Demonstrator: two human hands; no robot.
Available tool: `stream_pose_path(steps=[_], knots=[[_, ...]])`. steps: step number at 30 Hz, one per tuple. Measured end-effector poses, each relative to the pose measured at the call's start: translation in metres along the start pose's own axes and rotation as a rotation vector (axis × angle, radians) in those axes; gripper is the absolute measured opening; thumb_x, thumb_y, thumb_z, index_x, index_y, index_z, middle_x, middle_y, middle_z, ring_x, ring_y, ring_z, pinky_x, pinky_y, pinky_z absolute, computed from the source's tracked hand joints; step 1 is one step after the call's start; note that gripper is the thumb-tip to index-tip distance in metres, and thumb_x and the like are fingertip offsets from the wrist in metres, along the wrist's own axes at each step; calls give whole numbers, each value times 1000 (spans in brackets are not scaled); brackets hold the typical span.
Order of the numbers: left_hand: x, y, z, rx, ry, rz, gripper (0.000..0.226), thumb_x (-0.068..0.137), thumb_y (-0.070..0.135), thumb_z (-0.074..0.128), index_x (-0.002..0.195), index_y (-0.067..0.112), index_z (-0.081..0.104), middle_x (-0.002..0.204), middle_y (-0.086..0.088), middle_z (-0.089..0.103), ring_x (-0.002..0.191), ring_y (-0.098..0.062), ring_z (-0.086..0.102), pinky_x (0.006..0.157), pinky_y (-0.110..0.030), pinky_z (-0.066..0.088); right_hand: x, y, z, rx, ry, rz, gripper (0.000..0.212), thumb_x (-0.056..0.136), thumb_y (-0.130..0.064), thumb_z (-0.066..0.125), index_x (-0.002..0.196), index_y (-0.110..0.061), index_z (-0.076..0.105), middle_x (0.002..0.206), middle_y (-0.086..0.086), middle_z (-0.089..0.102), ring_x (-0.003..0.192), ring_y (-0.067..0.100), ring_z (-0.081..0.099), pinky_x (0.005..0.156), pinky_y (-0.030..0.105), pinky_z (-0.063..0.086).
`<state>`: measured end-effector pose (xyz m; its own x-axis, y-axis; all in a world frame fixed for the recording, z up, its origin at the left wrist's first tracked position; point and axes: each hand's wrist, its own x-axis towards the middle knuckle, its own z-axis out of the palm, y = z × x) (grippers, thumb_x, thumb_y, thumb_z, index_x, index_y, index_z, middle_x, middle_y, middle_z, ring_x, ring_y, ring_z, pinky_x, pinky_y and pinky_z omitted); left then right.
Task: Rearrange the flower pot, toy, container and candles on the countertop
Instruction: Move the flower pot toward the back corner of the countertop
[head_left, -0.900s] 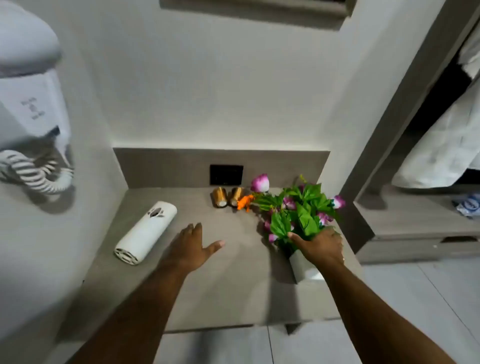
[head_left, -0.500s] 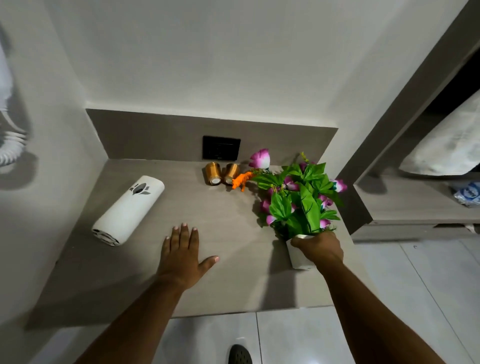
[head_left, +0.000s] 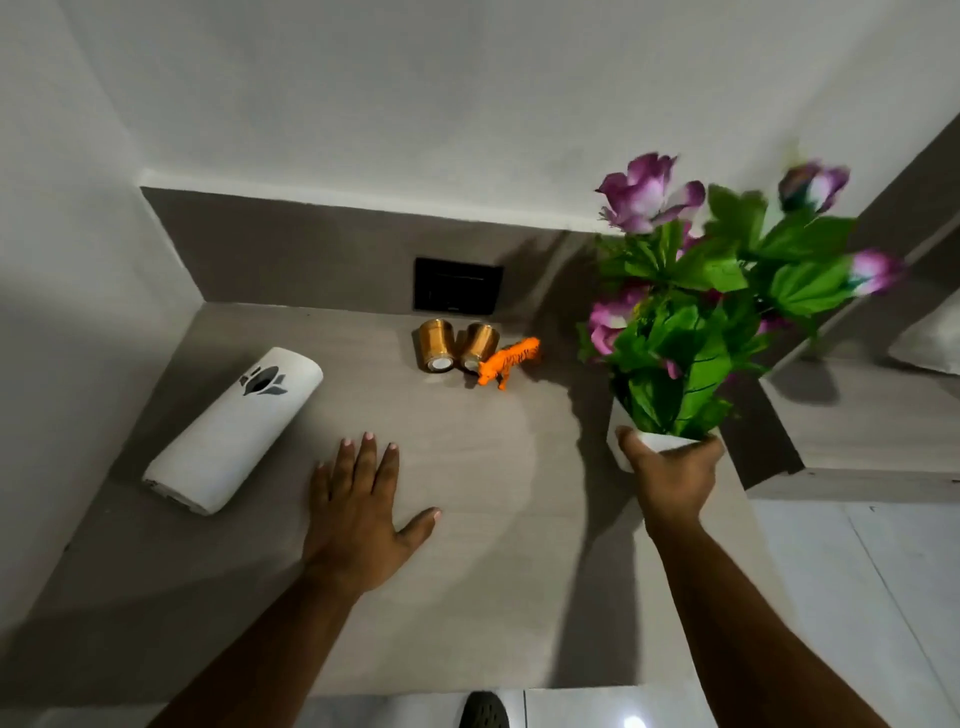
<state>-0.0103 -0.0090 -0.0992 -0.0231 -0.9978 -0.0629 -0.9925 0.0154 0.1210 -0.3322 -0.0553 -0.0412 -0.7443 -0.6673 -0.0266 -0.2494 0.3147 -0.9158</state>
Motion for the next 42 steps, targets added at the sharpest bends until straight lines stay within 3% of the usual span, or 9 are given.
stream_pose_path(steps=[6,8,17,23,29,33,36,39,42], knots=[[7,1,0,6,9,-5,98,75,85,18,148,21,24,159,-11,22,146,-34,13,114,-58,14,5,18,14,26,-20,-7,92,64,-18,91,137,-8,36,130,12,58,113,26,58,100,31,44],[8,1,2,2,13,0,97,75,84,19,149,21,24,159,-11,20,147,-34,12,114,-58,15,10,20,19,46,-17,1,89,64,-14,91,134,-8,37,130,15,60,114,30,60,101,39,48],[28,2,-1,-5,34,-4,97,75,83,23,147,19,30,157,-13,26,145,-37,19,113,-58,18,75,7,53,27,2,-46,88,62,-15,91,132,-5,38,127,16,60,114,33,61,102,45,49],[33,1,7,-20,61,3,94,74,82,31,145,19,35,153,-14,34,142,-38,26,111,-58,21,117,-7,75,45,-25,-76,85,63,-13,90,130,-3,39,124,16,61,109,30,63,87,28,46],[36,-4,16,-28,36,-5,96,73,84,33,147,24,27,156,-9,29,145,-33,18,113,-54,13,123,-11,81,74,-33,-53,95,64,-13,90,138,-5,32,132,18,58,119,34,58,92,28,42],[37,-3,15,-10,30,-15,96,73,85,31,147,24,28,156,-11,30,145,-34,19,112,-55,16,98,-20,73,149,-44,39,120,66,-18,92,154,-5,10,146,18,46,135,32,45,104,28,34],[36,0,10,-11,38,-9,94,75,83,30,145,20,32,154,-14,32,143,-37,24,111,-58,21,44,-25,75,12,32,27,87,76,-31,84,143,0,39,135,25,53,125,41,52,105,37,40],[34,1,4,-6,40,-7,95,75,82,27,145,19,34,154,-15,33,142,-38,26,111,-59,23,-9,-41,104,-63,-189,-26,58,87,-35,71,132,-3,55,113,19,67,108,36,63,88,33,44],[34,4,2,-1,41,-27,96,74,83,22,147,20,31,157,-13,28,145,-36,20,114,-57,17,-24,-66,141,-132,-349,-13,53,90,-47,64,123,-7,60,113,14,68,107,33,63,83,31,45]])
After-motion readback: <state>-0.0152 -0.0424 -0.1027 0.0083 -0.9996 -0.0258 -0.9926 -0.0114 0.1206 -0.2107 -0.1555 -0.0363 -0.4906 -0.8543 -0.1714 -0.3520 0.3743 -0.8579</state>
